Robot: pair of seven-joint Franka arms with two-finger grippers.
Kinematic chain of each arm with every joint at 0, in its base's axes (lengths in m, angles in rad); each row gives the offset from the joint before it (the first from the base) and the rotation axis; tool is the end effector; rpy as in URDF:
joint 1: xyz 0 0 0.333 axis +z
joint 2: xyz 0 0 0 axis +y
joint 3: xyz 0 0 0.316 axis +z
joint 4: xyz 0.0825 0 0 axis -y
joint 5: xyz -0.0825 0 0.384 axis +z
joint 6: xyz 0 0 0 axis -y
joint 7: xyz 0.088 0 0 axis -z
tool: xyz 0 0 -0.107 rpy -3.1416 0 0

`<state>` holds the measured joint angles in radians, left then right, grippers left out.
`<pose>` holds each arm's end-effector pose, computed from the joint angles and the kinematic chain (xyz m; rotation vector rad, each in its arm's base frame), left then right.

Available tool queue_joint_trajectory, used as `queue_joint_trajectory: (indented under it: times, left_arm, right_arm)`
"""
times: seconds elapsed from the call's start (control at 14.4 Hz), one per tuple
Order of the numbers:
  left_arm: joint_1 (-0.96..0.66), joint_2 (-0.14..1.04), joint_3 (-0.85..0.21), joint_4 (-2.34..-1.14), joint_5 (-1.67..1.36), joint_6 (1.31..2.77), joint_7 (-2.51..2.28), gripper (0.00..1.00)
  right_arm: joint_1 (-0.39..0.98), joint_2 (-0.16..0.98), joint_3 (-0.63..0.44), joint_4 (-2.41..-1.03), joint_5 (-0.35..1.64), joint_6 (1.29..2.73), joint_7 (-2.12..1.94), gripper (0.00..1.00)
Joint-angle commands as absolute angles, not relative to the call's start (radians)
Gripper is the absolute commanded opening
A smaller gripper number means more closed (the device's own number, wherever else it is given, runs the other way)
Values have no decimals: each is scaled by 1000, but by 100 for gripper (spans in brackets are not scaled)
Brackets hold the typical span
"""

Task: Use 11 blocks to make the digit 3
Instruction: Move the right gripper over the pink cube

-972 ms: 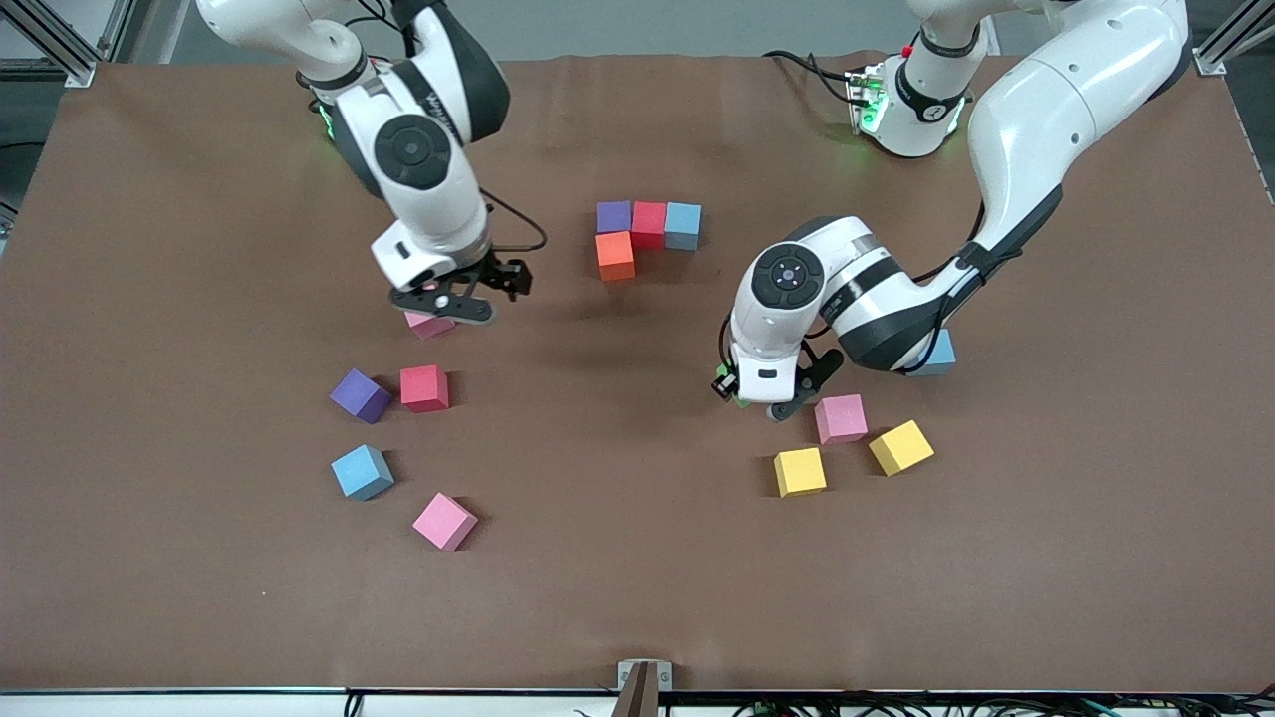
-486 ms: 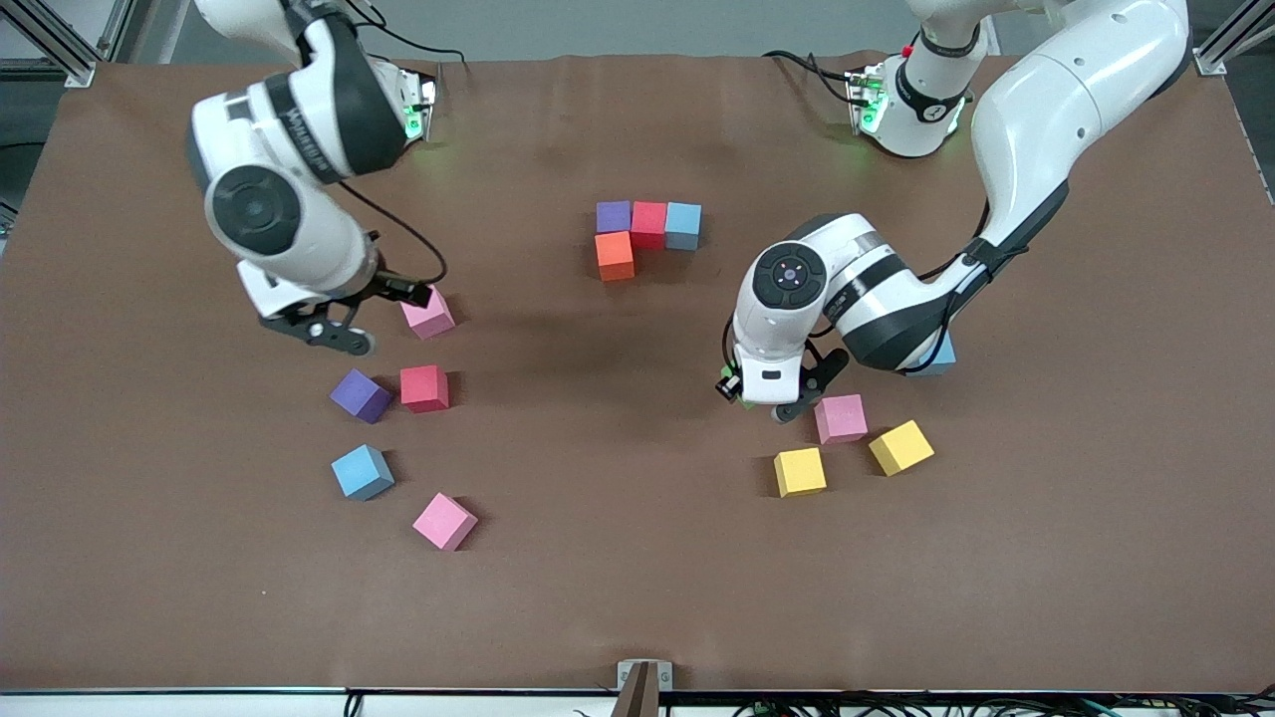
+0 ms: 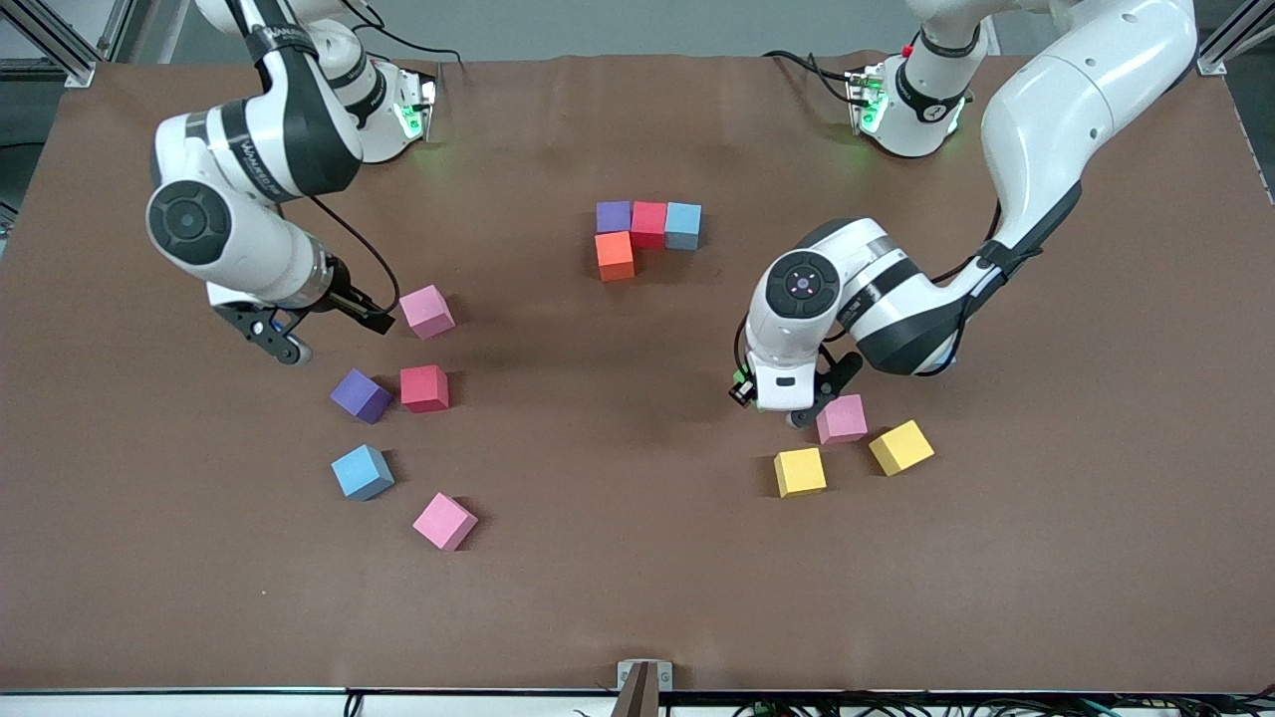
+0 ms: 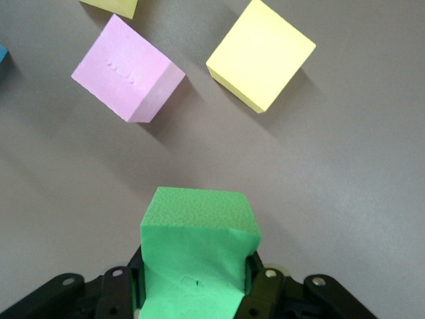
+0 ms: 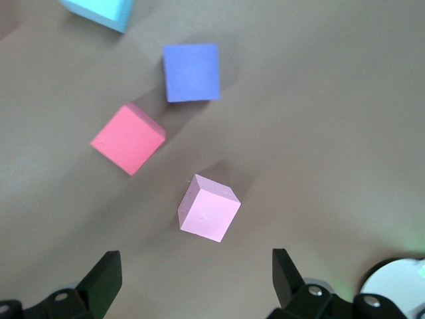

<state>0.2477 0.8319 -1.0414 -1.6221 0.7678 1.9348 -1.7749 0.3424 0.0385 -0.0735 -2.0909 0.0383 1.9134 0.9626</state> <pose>0.5708 -0.3542 0.3008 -2.8497 -1.1893 0.0241 0.5073 0.1428 0.3887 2.8393 -1.0537 -0.2957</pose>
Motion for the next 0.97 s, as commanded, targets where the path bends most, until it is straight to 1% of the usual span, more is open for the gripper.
queue_joint_trajectory:
  times: [0.0, 0.21, 0.35, 0.62, 0.69, 0.9]
  left_arm:
    - [253, 816, -1051, -1626, 775, 1911, -1769, 27]
    - [255, 813, -1052, -1625, 773, 1892, -1770, 27]
    - [255, 813, -1051, -1624, 773, 1888, -1773, 27]
    - [264, 818, -1049, -1626, 773, 1875, -1772, 27]
    - [264, 819, -1049, -1626, 773, 1875, -1772, 27]
    - [265, 819, -1049, -1626, 772, 1856, -1772, 27]
  right_arm:
    - [357, -48, -61, -2223, 46, 1982, 1113, 100]
    - [380, -71, -60, -2302, 46, 2069, 1236, 100]
    - [411, -71, -60, -2376, 44, 2170, 1304, 100]
    - [408, -61, -61, -2503, 14, 2385, 1313, 100]
    - [402, -55, -61, -2523, 2, 2434, 1313, 100]
    - [399, 17, -63, -2571, -17, 2587, 1312, 100]
